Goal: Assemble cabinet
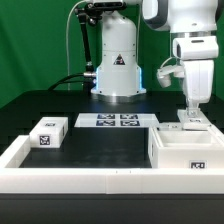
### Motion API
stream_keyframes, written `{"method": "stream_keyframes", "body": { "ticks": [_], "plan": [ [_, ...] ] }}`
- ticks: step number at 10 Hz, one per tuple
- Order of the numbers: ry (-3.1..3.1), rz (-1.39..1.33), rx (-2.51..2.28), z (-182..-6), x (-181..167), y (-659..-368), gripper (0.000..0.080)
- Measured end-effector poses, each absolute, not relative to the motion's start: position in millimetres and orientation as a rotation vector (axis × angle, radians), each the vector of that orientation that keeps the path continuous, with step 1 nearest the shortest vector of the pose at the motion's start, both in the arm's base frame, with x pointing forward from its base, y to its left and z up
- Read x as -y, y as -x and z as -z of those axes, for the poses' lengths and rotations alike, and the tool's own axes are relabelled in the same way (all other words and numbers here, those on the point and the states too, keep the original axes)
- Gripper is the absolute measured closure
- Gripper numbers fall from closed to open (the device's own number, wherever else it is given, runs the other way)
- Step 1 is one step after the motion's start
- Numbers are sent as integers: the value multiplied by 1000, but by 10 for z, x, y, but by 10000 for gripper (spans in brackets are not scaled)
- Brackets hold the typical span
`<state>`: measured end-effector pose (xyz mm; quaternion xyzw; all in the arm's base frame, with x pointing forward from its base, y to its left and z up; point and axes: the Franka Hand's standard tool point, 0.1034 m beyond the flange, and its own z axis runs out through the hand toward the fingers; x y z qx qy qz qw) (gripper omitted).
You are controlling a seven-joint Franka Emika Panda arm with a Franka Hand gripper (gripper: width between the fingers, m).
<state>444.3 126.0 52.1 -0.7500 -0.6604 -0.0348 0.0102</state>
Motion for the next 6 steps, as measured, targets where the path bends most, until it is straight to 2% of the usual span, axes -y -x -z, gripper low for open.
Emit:
{"method": "stream_keyframes", "body": {
  "ticks": [6],
  "plan": [
    [2351, 107, 2054, -517, -1184, -4466, 729]
  ]
}}
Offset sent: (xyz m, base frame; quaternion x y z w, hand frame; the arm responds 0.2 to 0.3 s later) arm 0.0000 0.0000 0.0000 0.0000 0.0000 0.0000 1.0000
